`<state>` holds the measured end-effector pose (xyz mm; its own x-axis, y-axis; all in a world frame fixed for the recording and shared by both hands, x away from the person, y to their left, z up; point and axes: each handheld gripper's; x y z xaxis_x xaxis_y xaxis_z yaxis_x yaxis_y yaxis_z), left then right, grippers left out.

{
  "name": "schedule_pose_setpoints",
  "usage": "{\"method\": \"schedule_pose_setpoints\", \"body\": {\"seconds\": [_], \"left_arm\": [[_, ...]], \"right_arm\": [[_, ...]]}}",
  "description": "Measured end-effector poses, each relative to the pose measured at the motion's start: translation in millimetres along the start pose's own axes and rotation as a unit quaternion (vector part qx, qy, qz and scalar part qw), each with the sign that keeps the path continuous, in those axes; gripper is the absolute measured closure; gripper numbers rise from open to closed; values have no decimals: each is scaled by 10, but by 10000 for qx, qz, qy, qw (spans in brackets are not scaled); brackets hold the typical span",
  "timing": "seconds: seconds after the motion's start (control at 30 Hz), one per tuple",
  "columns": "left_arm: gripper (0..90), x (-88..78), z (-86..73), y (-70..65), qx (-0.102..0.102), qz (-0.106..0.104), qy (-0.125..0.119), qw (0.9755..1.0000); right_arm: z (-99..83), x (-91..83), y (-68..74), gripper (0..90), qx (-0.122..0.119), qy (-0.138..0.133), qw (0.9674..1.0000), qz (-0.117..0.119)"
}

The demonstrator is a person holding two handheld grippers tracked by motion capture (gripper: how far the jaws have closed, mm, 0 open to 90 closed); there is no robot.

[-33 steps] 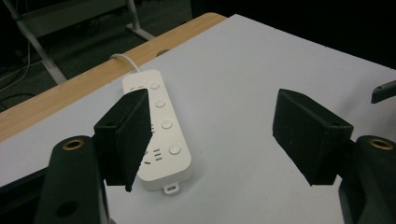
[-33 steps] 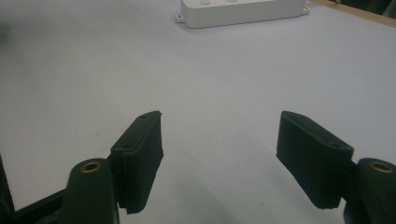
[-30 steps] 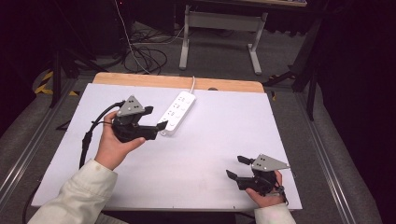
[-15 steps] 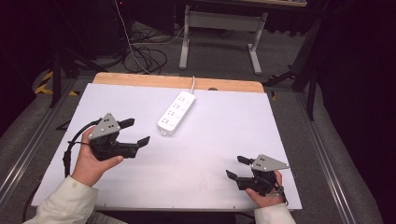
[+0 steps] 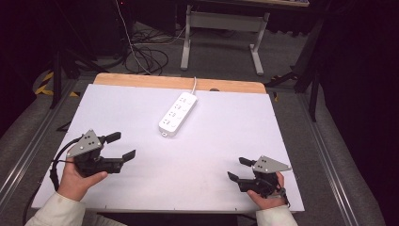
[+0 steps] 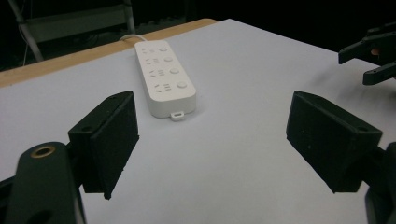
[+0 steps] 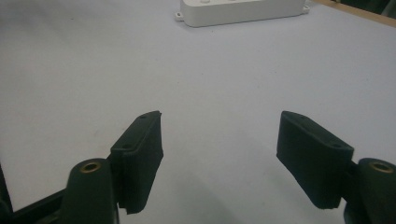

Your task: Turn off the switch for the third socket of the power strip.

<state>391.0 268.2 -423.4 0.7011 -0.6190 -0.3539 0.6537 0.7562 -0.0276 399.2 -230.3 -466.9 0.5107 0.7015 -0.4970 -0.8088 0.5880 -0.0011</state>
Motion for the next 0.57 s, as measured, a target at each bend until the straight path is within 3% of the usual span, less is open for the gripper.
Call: {"method": "schedule_pose_setpoints", "body": {"seconds": [0.27,0.4,0.43,0.47,0.57], "left_arm": [[173,-71,-267,22,22,194,72,9998],[172,-81,-412,16,133,315,144,9993],[172,-77,-435,15,279,385,205,9987],[174,-73,-449,8,300,405,272,9984],[175,-66,-460,14,159,311,276,9990]], "right_arm": [[-2,-6,0,317,0,-2,10000,2],[-5,-8,-2,317,9,-15,10000,15],[-5,-8,-3,317,6,-16,10000,17],[-5,-8,-3,317,8,-16,10000,15],[-5,-12,-3,317,2,-16,10000,11]]}}
Point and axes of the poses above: each handheld gripper's, and its own axes: x roughly forward along the jaws, z roughly out of its top, y roughly to its left, and after that the axes turned 4 degrees about z, right-handed
